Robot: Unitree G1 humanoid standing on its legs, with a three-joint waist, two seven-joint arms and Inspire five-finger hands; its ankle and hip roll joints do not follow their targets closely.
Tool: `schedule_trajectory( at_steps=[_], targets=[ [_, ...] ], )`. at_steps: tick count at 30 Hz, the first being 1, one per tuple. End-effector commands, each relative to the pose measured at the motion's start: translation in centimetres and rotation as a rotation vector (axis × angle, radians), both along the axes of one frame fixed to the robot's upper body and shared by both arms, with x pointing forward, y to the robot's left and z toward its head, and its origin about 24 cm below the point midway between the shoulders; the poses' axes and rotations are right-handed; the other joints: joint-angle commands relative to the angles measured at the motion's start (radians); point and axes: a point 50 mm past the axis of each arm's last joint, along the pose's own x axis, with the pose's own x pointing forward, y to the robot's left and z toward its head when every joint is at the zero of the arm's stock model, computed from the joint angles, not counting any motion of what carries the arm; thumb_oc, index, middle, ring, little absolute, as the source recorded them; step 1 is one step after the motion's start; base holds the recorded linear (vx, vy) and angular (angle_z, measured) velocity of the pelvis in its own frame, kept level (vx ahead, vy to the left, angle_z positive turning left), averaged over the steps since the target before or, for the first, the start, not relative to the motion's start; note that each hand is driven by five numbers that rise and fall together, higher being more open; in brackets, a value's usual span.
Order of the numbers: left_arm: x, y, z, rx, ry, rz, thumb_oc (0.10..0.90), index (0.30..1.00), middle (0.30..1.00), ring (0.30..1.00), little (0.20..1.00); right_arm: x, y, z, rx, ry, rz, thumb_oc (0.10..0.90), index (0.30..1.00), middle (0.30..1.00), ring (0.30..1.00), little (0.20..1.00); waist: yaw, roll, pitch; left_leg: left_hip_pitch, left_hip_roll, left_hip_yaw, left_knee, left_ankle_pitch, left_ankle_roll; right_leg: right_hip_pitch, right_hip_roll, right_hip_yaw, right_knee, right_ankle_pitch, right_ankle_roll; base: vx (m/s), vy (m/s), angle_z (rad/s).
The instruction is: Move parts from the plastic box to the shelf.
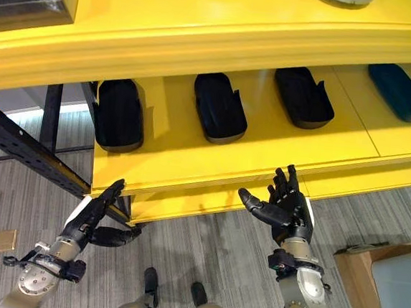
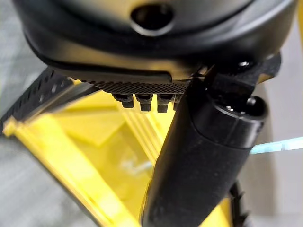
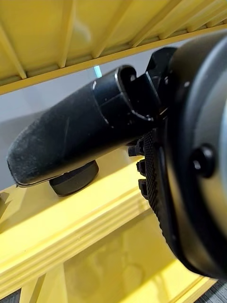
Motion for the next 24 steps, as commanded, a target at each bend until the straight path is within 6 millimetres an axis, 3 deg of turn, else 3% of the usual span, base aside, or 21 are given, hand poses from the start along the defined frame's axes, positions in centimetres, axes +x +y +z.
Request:
schedule_trajectory(
  at_steps=[1,8,12,17,22,24],
  targets=[
    [0.3,-0.2,1.1,-0.260,-0.090,0.024,0.900,1.000,1.000,1.000,1.000,-0.4,-0.2,3.1,-0.066,-0.179,0.047,0.900,1.000,1.000,1.000,1.000,-0.009,0.003,-0.182,0.042,0.063,-0.031,-0.007,-0.045,-0.054,-0.123,0.009,-0.044,0.051,-0.032,0.007,-0.04,-0.035,0.04],
    [-0.5,-0.7,0.3,-0.442,-0.067,0.079,0.900,1.000,1.000,1.000,1.000,-1.1,-0.1,2.3,-0.052,-0.156,0.056,0.900,1.000,1.000,1.000,1.000,-0.005,-0.004,-0.207,0.047,0.072,-0.048,-0.007,-0.035,-0.053,-0.105,0.039,-0.026,0.042,-0.031,-0.003,-0.02,-0.067,-0.04],
    [-0.7,-1.5,-0.4,-0.537,-0.041,0.074,0.900,1.000,1.000,1.000,1.000,-1.6,-0.6,2.3,-0.065,-0.159,0.033,0.900,1.000,1.000,1.000,1.000,-0.009,-0.004,-0.211,0.030,0.094,-0.069,-0.007,-0.006,-0.072,-0.093,0.069,-0.039,0.035,-0.043,-0.022,-0.05,-0.097,0.14],
    [-0.8,-1.9,-0.7,-0.562,-0.023,0.069,0.900,1.000,1.000,1.000,1.000,-1.8,-0.7,2.1,-0.054,-0.164,0.019,0.900,1.000,1.000,1.000,1.000,-0.003,-0.005,-0.211,0.007,0.108,-0.113,-0.007,0.016,-0.081,-0.083,0.097,-0.048,0.026,-0.044,-0.035,-0.06,-0.107,0.22],
    [-0.9,-2.0,-0.7,-0.576,-0.025,0.066,0.900,1.000,1.000,1.000,1.000,-1.8,-0.4,2.0,-0.043,-0.160,0.035,0.900,1.000,1.000,1.000,1.000,0.001,-0.006,-0.214,0.020,0.116,-0.116,-0.007,0.020,-0.082,-0.071,0.113,-0.044,0.029,-0.046,-0.042,-0.01,-0.082,0.04],
    [-0.8,-2.1,-0.6,-0.586,-0.027,0.063,0.900,1.000,1.000,1.000,1.000,-1.7,-0.5,2.1,-0.058,-0.162,0.042,0.900,1.000,1.000,1.000,1.000,0.015,-0.021,-0.192,0.009,0.088,-0.149,0.071,-0.008,-0.067,-0.052,0.104,-0.037,0.024,-0.037,-0.047,-0.03,-0.116,-0.04]
  ],
)
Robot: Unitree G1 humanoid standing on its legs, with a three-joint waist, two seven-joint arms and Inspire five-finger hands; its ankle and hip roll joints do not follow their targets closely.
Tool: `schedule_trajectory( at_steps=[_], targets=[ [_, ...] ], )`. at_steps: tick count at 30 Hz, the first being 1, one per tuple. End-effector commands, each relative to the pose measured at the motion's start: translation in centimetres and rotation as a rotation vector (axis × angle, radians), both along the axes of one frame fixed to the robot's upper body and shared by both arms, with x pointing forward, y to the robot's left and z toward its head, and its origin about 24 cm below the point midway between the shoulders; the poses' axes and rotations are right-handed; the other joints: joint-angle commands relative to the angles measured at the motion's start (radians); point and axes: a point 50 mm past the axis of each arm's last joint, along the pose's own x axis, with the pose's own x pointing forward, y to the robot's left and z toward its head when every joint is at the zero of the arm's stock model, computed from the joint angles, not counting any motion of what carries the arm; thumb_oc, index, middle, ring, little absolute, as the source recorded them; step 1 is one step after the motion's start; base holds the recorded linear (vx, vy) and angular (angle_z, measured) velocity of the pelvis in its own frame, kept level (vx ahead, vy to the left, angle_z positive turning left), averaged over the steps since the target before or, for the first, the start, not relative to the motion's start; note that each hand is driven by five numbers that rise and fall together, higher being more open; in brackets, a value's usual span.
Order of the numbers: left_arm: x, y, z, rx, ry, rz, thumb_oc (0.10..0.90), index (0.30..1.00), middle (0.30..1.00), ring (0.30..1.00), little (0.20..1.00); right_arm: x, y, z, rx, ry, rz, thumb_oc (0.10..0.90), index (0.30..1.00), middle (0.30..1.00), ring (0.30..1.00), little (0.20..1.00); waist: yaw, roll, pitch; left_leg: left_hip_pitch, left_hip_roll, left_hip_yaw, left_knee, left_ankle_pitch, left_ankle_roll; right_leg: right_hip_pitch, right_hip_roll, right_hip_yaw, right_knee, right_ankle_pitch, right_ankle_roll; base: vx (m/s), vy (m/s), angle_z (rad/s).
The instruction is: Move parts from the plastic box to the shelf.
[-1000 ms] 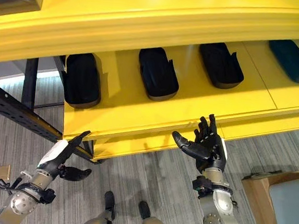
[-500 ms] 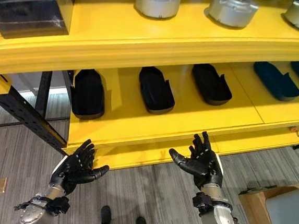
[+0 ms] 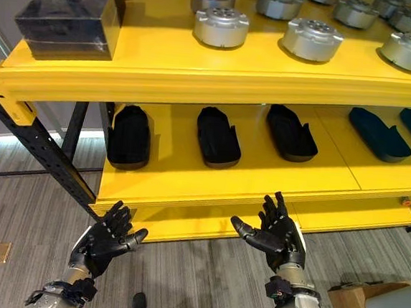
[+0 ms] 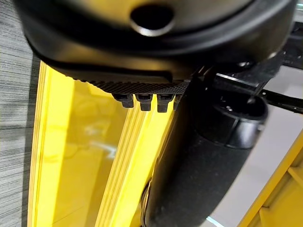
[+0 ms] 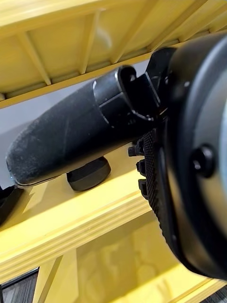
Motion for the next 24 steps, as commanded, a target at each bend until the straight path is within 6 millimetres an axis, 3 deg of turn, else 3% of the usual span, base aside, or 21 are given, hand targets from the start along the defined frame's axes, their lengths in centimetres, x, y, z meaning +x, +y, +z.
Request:
schedule_trajectory(
  at_steps=[1,2,3,4,7,10,13,17,22,24],
  targets=[
    [2.3,-0.5,2.1,-0.050,-0.169,-0.033,0.900,1.000,1.000,1.000,1.000,1.2,-0.8,4.9,-0.059,-0.271,-0.002,0.900,1.000,1.000,1.000,1.000,0.015,-0.016,-0.050,-0.016,0.008,-0.097,0.115,-0.029,-0.009,-0.104,0.035,0.001,0.095,-0.070,-0.009,-0.06,-0.052,-0.06],
    [2.3,-0.5,2.1,-0.050,-0.170,-0.033,0.900,1.000,1.000,1.000,1.000,1.2,-0.8,4.9,-0.059,-0.271,-0.002,0.900,1.000,1.000,1.000,1.000,0.012,-0.016,-0.050,-0.021,0.006,-0.099,0.123,-0.033,-0.008,-0.104,0.034,-0.001,0.095,-0.071,-0.008,-0.06,-0.014,-0.05],
    [2.4,-0.2,2.3,-0.036,-0.180,-0.031,0.900,1.000,1.000,1.000,1.000,1.5,-0.7,5.1,-0.067,-0.275,0.022,0.900,1.000,1.000,1.000,1.000,0.024,-0.028,-0.038,-0.027,-0.091,-0.117,0.192,-0.115,0.031,-0.104,0.022,0.004,0.097,-0.065,0.001,-0.03,0.005,-0.06],
    [2.4,-0.2,2.3,-0.036,-0.180,-0.031,0.900,1.000,1.000,1.000,1.000,1.5,-0.7,5.1,-0.067,-0.275,0.022,0.900,1.000,1.000,1.000,1.000,0.024,-0.028,-0.037,-0.027,-0.092,-0.117,0.195,-0.118,0.032,-0.103,0.022,0.004,0.097,-0.065,0.001,-0.02,0.019,-0.13],
    [2.3,0.0,2.7,-0.036,-0.198,-0.031,0.900,1.000,1.000,1.000,1.000,1.5,-0.3,5.1,-0.058,-0.275,0.058,0.900,1.000,1.000,1.000,1.000,0.033,-0.031,-0.039,-0.004,-0.214,-0.116,0.267,-0.219,0.090,-0.102,0.019,0.036,0.080,-0.046,0.021,0.01,0.051,-0.24],
    [1.8,0.6,3.4,-0.017,-0.214,-0.028,0.900,1.000,1.000,1.000,1.000,1.7,0.6,4.8,-0.037,-0.263,0.097,0.900,1.000,1.000,1.000,1.000,0.036,-0.023,-0.056,0.002,-0.311,-0.192,0.248,-0.235,0.134,-0.134,0.042,0.087,0.066,-0.015,0.034,0.04,0.088,-0.34],
    [1.7,0.7,3.3,-0.009,-0.208,-0.024,0.900,1.000,1.000,1.000,1.000,1.8,0.9,4.6,-0.025,-0.259,0.105,0.900,1.000,1.000,1.000,1.000,0.028,-0.025,-0.060,-0.009,-0.306,-0.221,0.218,-0.207,0.134,-0.159,0.040,0.102,0.071,-0.006,0.041,0.04,0.105,-0.30],
    [2.0,0.7,3.5,-0.003,-0.216,-0.027,0.900,1.000,1.000,1.000,1.000,1.9,1.0,4.8,-0.019,-0.267,0.106,0.900,1.000,1.000,1.000,1.000,0.027,-0.026,-0.054,-0.006,-0.287,-0.205,0.169,-0.180,0.138,-0.177,0.034,0.099,0.092,-0.018,0.049,0.02,0.095,0.03],
    [2.6,1.3,4.3,0.020,-0.247,0.000,0.900,1.000,1.000,1.000,1.000,2.7,2.1,5.1,-0.001,-0.282,0.140,0.900,1.000,1.000,1.000,1.000,0.038,-0.026,-0.008,-0.016,-0.271,-0.171,0.157,-0.178,0.161,-0.258,0.045,0.122,0.265,-0.063,0.074,-0.02,0.088,-0.21],
    [3.1,1.2,4.6,0.037,-0.260,-0.010,0.900,1.000,1.000,1.000,1.000,2.8,2.5,5.1,0.001,-0.281,0.153,0.900,1.000,1.000,1.000,1.000,0.036,-0.022,0.007,-0.008,-0.269,-0.188,0.162,-0.183,0.167,-0.277,0.040,0.133,0.323,-0.067,0.090,0.03,0.011,-0.27]
  ],
)
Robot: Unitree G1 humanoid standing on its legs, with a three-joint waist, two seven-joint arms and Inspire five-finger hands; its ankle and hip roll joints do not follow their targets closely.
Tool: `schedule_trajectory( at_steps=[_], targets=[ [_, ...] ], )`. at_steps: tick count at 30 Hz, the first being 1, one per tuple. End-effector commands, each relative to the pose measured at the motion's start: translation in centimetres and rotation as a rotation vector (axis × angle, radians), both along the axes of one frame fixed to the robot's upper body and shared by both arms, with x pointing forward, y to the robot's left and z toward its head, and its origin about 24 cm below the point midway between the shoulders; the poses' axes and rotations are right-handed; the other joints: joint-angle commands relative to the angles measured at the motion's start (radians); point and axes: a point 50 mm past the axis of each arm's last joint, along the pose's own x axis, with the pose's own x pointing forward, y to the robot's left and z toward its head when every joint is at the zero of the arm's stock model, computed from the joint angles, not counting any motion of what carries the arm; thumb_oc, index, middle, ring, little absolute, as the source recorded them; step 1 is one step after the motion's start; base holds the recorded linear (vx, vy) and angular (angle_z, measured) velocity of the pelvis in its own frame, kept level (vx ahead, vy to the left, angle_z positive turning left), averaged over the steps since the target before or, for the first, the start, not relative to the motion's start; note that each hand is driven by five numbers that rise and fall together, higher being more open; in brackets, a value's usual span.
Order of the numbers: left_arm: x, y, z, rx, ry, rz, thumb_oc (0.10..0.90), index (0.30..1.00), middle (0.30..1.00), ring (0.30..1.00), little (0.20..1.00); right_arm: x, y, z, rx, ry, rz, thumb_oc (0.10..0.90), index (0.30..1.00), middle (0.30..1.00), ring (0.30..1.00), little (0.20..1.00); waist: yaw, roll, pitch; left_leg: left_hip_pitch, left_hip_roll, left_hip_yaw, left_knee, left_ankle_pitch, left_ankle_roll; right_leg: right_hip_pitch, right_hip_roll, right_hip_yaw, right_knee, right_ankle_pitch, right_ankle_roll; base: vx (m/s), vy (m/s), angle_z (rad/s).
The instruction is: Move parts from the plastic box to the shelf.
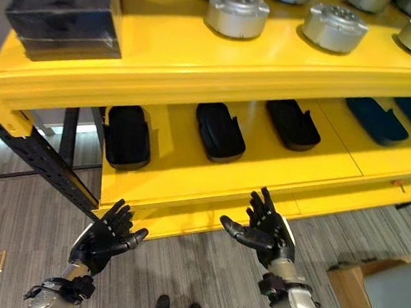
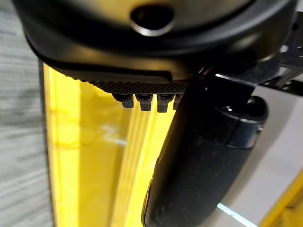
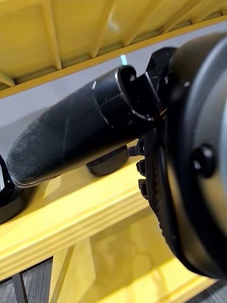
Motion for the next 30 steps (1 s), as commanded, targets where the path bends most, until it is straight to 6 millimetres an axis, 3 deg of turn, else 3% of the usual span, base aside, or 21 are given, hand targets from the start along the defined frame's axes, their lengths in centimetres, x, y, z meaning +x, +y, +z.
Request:
schedule_trajectory(
  at_steps=[1,2,3,4,8,11,13,17,18,19,22,23,24,25,27,28,29,30],
  targets=[
    [1.9,0.1,4.3,-0.023,-0.251,0.022,0.900,1.000,1.000,1.000,1.000,1.0,0.4,4.3,-0.004,-0.235,0.023,0.900,1.000,1.000,1.000,1.000,-0.011,0.033,-0.039,0.016,-0.018,-0.064,0.004,-0.048,0.005,-0.096,0.095,0.004,0.022,0.070,-0.016,0.00,-0.044,0.03],
    [2.0,0.1,4.4,-0.018,-0.256,0.022,0.900,1.000,1.000,1.000,1.000,1.2,0.6,4.6,-0.003,-0.245,0.030,0.900,1.000,1.000,1.000,1.000,-0.012,0.041,-0.032,0.012,-0.010,-0.065,0.009,-0.052,0.003,-0.103,0.070,0.017,0.007,0.087,-0.010,-0.03,-0.123,0.14],
    [2.3,0.1,4.7,-0.019,-0.267,0.014,0.900,1.000,1.000,1.000,1.000,1.5,0.7,4.9,0.004,-0.258,0.033,0.900,1.000,1.000,1.000,1.000,-0.012,0.062,-0.015,0.000,0.008,-0.073,0.030,-0.065,-0.005,-0.132,-0.013,0.043,-0.041,0.154,-0.003,0.00,-0.186,0.09],
    [2.5,0.0,4.8,-0.023,-0.272,0.012,0.900,1.000,1.000,1.000,1.000,1.7,1.0,4.9,0.012,-0.262,0.036,0.900,1.000,1.000,1.000,1.000,-0.019,0.071,0.002,0.010,0.011,-0.094,0.056,-0.088,-0.011,-0.161,-0.055,0.067,-0.085,0.186,0.002,0.03,-0.211,0.07],
    [2.5,-0.2,4.8,-0.030,-0.278,0.001,0.900,1.000,1.000,1.000,1.000,1.8,1.0,5.0,0.013,-0.267,0.037,0.900,1.000,1.000,1.000,1.000,-0.028,0.067,0.014,0.026,0.008,-0.123,0.101,-0.130,-0.033,-0.172,-0.119,0.084,-0.154,0.212,0.019,0.03,-0.152,0.17],
    [2.6,-0.3,4.4,-0.041,-0.264,0.019,0.900,1.000,1.000,1.000,1.000,1.7,0.8,5.0,0.012,-0.262,0.029,0.900,1.000,1.000,1.000,1.000,-0.021,0.049,-0.002,0.039,0.027,-0.125,0.116,-0.154,-0.058,-0.140,-0.166,0.019,-0.183,0.206,0.031,0.05,-0.303,0.42],
    [2.5,-0.6,4.0,-0.061,-0.246,0.024,0.900,1.000,1.000,1.000,1.000,1.4,0.6,4.9,0.003,-0.258,0.031,0.900,1.000,1.000,1.000,1.000,-0.019,0.040,-0.040,0.061,0.085,-0.145,0.061,-0.131,-0.090,-0.123,-0.125,0.055,-0.136,0.150,0.036,0.08,-0.501,0.30],
    [2.1,-0.9,3.5,-0.072,-0.221,0.030,0.900,1.000,1.000,1.000,1.000,1.1,0.0,4.6,-0.012,-0.245,0.021,0.900,1.000,1.000,1.000,1.000,-0.016,0.042,-0.072,0.084,0.194,-0.192,-0.022,-0.060,-0.138,-0.108,-0.064,0.000,-0.042,0.054,-0.004,0.03,-0.460,0.28],
    [2.1,-0.9,3.4,-0.072,-0.220,0.030,0.900,1.000,1.000,1.000,1.000,1.1,0.0,4.6,-0.012,-0.245,0.021,0.900,1.000,1.000,1.000,1.000,-0.017,0.043,-0.072,0.086,0.196,-0.193,-0.027,-0.058,-0.139,-0.109,-0.063,-0.003,-0.039,0.052,-0.005,-0.04,-0.484,0.25],
    [2.0,-1.1,3.3,-0.082,-0.218,0.026,0.900,1.000,1.000,1.000,1.000,0.9,-0.5,4.6,-0.021,-0.240,0.009,0.900,1.000,1.000,1.000,1.000,-0.021,0.047,-0.078,0.075,0.239,-0.195,-0.050,-0.018,-0.154,-0.103,-0.035,-0.023,-0.020,0.020,-0.025,-0.05,-0.407,0.25],
    [2.0,-1.4,3.2,-0.096,-0.213,0.026,0.900,1.000,1.000,1.000,1.000,1.0,-0.8,4.6,-0.032,-0.241,-0.004,0.900,1.000,1.000,1.000,1.000,-0.024,0.053,-0.080,0.060,0.268,-0.188,-0.062,0.041,-0.159,-0.098,-0.011,-0.048,-0.011,0.005,-0.041,-0.04,-0.337,0.30],
    [2.1,-1.5,3.1,-0.102,-0.209,0.022,0.900,1.000,1.000,1.000,1.000,1.0,-1.1,4.7,-0.043,-0.244,-0.020,0.900,1.000,1.000,1.000,1.000,-0.025,0.056,-0.073,0.039,0.293,-0.139,-0.052,0.100,-0.155,-0.085,0.000,-0.073,-0.012,-0.005,-0.056,-0.05,-0.460,0.17],
    [2.1,-1.6,3.0,-0.105,-0.207,0.017,0.900,1.000,1.000,1.000,1.000,1.1,-1.3,4.7,-0.048,-0.245,-0.027,0.900,1.000,1.000,1.000,1.000,-0.031,0.056,-0.068,0.029,0.303,-0.090,-0.053,0.117,-0.153,-0.075,0.002,-0.089,-0.018,-0.008,-0.063,-0.03,-0.338,0.17],
    [2.1,-1.6,3.0,-0.106,-0.207,0.017,0.900,1.000,1.000,1.000,1.000,1.1,-1.3,4.7,-0.048,-0.245,-0.027,0.900,1.000,1.000,1.000,1.000,-0.031,0.055,-0.067,0.031,0.304,-0.089,-0.054,0.117,-0.153,-0.074,0.002,-0.089,-0.019,-0.008,-0.063,-0.03,-0.160,0.35],
    [2.2,-1.7,2.9,-0.100,-0.200,0.000,0.900,1.000,1.000,1.000,1.000,0.7,-1.9,4.6,-0.062,-0.238,-0.056,0.900,1.000,1.000,1.000,1.000,-0.043,0.049,-0.059,0.026,0.314,0.017,-0.062,0.116,-0.150,-0.058,0.000,-0.112,-0.028,-0.009,-0.072,-0.02,-0.199,0.41],
    [2.3,-1.9,2.8,-0.100,-0.197,-0.016,0.900,1.000,1.000,1.000,1.000,0.4,-2.4,4.5,-0.077,-0.231,-0.080,0.900,1.000,1.000,1.000,1.000,-0.057,0.047,-0.053,0.024,0.307,0.095,-0.044,0.089,-0.149,-0.043,-0.008,-0.138,-0.037,-0.007,-0.073,-0.08,-0.302,0.79],
    [2.3,-2.0,2.7,-0.094,-0.193,-0.044,0.900,1.000,1.000,1.000,1.000,-0.1,-2.9,4.2,-0.090,-0.215,-0.106,0.900,1.000,1.000,1.000,1.000,-0.071,0.053,-0.044,0.020,0.264,0.172,-0.014,0.050,-0.143,-0.026,-0.011,-0.178,-0.058,0.006,-0.071,-0.09,-0.233,1.12],
    [2.1,-2.0,2.6,-0.086,-0.187,-0.049,0.900,1.000,1.000,1.000,1.000,-0.3,-2.9,4.1,-0.091,-0.208,-0.104,0.900,1.000,1.000,1.000,1.000,-0.070,0.058,-0.038,0.023,0.217,0.165,-0.007,0.026,-0.131,-0.012,-0.007,-0.186,-0.075,0.013,-0.067,-0.09,-0.187,1.30]
  ],
)
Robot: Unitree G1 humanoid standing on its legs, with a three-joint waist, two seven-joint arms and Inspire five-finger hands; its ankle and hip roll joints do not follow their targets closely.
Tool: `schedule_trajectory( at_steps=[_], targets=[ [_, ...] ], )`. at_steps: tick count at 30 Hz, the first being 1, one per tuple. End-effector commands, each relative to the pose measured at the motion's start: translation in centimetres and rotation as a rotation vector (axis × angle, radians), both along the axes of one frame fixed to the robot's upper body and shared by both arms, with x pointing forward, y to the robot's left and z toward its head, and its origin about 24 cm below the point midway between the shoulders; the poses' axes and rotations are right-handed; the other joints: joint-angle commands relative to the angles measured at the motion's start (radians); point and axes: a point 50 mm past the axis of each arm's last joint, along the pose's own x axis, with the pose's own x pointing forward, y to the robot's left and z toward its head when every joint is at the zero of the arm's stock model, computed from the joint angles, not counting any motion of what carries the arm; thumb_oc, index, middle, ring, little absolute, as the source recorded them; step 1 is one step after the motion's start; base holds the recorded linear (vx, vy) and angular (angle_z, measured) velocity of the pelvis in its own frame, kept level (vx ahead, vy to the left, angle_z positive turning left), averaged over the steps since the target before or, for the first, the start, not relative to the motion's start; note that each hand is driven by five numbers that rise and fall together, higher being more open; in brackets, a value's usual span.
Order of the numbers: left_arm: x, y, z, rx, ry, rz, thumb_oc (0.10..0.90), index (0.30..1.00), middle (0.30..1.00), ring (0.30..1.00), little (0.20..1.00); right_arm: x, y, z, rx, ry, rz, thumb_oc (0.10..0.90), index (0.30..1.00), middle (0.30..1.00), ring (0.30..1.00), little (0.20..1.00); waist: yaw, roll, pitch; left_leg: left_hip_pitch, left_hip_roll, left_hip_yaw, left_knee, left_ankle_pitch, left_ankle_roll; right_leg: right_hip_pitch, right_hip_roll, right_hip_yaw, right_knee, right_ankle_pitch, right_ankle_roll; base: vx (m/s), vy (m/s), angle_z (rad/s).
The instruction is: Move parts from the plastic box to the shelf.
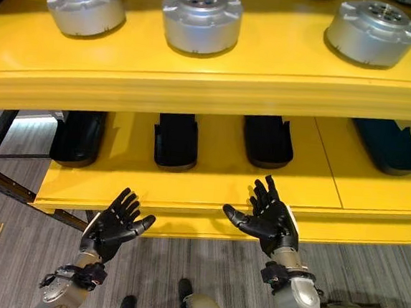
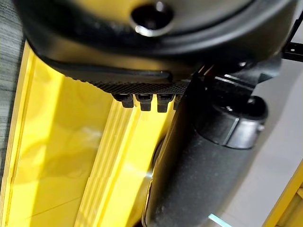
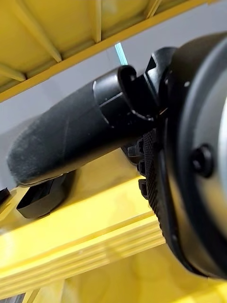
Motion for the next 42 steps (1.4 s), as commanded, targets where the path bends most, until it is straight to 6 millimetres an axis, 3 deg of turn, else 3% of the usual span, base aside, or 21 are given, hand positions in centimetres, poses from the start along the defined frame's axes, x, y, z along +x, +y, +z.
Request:
schedule_trajectory(
  at_steps=[1,4,6,10,21,25,26,27,28,33,35,37,42],
  targets=[
    [0.3,0.6,2.7,0.004,-0.165,-0.028,0.900,1.000,1.000,1.000,1.000,0.4,-0.6,4.1,-0.068,-0.228,-0.003,0.900,1.000,1.000,1.000,1.000,-0.016,0.023,-0.071,-0.004,-0.158,-0.032,-0.075,0.027,0.055,0.049,-0.086,0.093,-0.087,-0.055,0.149,-0.03,-0.102,0.70],
    [-0.2,0.7,2.9,0.016,-0.171,-0.031,0.900,1.000,1.000,1.000,1.000,0.2,-0.1,3.9,-0.062,-0.227,0.031,0.900,1.000,1.000,1.000,1.000,0.002,0.026,-0.075,0.006,-0.284,-0.078,-0.039,-0.049,0.115,0.066,-0.053,0.113,-0.120,-0.034,0.153,0.00,-0.087,-0.25],
    [-0.2,0.7,3.0,0.013,-0.173,-0.027,0.900,1.000,1.000,1.000,1.000,0.2,0.1,3.9,-0.058,-0.228,0.039,0.900,1.000,1.000,1.000,1.000,0.005,0.024,-0.080,0.008,-0.301,-0.090,-0.036,-0.057,0.121,0.063,-0.044,0.123,-0.123,-0.031,0.152,0.01,-0.027,-0.36],
    [-0.5,0.7,2.9,0.015,-0.168,-0.025,0.900,1.000,1.000,1.000,1.000,0.1,0.7,3.6,-0.027,-0.224,0.056,0.900,1.000,1.000,1.000,1.000,-0.002,0.017,-0.103,0.041,-0.294,-0.118,-0.095,-0.036,0.129,0.073,-0.026,0.143,-0.141,-0.027,0.148,0.05,-0.006,-0.36],
    [-1.0,1.6,3.1,0.018,-0.167,0.027,0.900,1.000,1.000,1.000,1.000,1.0,1.8,3.9,-0.008,-0.238,0.094,0.900,1.000,1.000,1.000,1.000,0.021,0.001,-0.117,0.081,-0.279,-0.087,-0.175,-0.016,0.151,0.076,-0.027,0.158,-0.140,-0.023,0.159,0.03,0.056,-0.18],
    [-0.7,2.0,3.6,0.035,-0.184,0.040,0.900,1.000,1.000,1.000,1.000,1.5,2.4,4.3,-0.004,-0.257,0.117,0.900,1.000,1.000,1.000,1.000,0.031,-0.007,-0.090,0.061,-0.275,-0.070,-0.154,-0.023,0.162,0.006,-0.013,0.162,-0.028,-0.031,0.173,-0.05,0.054,-0.32],
    [-0.5,2.3,3.8,0.050,-0.190,0.044,0.900,1.000,1.000,1.000,1.000,1.6,2.8,4.4,0.001,-0.263,0.130,0.900,1.000,1.000,1.000,1.000,0.037,-0.006,-0.069,0.056,-0.263,-0.059,-0.145,-0.025,0.168,-0.041,-0.025,0.132,0.085,-0.041,0.202,-0.05,0.014,-0.50],
    [-0.5,2.3,3.8,0.050,-0.190,0.044,0.900,1.000,1.000,1.000,1.000,1.6,2.8,4.4,0.001,-0.263,0.130,0.900,1.000,1.000,1.000,1.000,0.036,-0.007,-0.070,0.055,-0.264,-0.059,-0.145,-0.026,0.168,-0.043,-0.026,0.132,0.090,-0.044,0.202,-0.06,-0.010,-0.48],
    [-0.3,2.5,4.1,0.072,-0.201,0.043,0.900,1.000,1.000,1.000,1.000,1.8,3.3,4.3,0.009,-0.259,0.145,0.900,1.000,1.000,1.000,1.000,0.033,0.002,-0.054,0.061,-0.248,-0.065,-0.147,-0.023,0.168,-0.079,-0.074,0.141,0.152,-0.015,0.229,-0.02,-0.042,-0.52],
    [0.0,2.2,4.2,0.059,-0.209,0.032,0.900,1.000,1.000,1.000,1.000,2.0,3.4,4.5,-0.023,-0.258,0.159,0.900,1.000,1.000,1.000,1.000,0.024,0.027,-0.043,0.089,-0.231,-0.115,-0.139,-0.040,0.144,-0.057,-0.233,0.175,0.008,0.036,0.215,-0.01,-0.082,-0.06],
    [-0.1,2.3,3.8,0.055,-0.192,0.040,0.900,1.000,1.000,1.000,1.000,2.0,3.5,4.5,-0.030,-0.257,0.161,0.900,1.000,1.000,1.000,1.000,0.030,0.004,-0.062,0.092,-0.233,-0.129,-0.139,-0.042,0.127,-0.020,-0.233,0.211,-0.057,0.032,0.235,0.02,-0.191,0.15],
    [-0.5,2.2,3.3,0.048,-0.170,0.058,0.900,1.000,1.000,1.000,1.000,2.0,3.3,4.5,-0.048,-0.252,0.167,0.900,1.000,1.000,1.000,1.000,0.054,-0.014,-0.106,0.096,-0.207,-0.118,-0.174,-0.027,0.107,0.022,-0.235,0.177,-0.145,0.022,0.245,0.06,-0.315,0.67],
    [-0.8,1.8,2.6,0.022,-0.135,0.037,0.900,1.000,1.000,1.000,1.000,1.5,2.1,4.9,-0.088,-0.259,0.150,0.900,1.000,1.000,1.000,1.000,0.053,-0.004,-0.119,0.084,-0.129,-0.132,-0.218,0.032,0.054,0.060,-0.177,0.121,-0.156,-0.023,0.209,-0.03,-0.262,0.16]
  ],
)
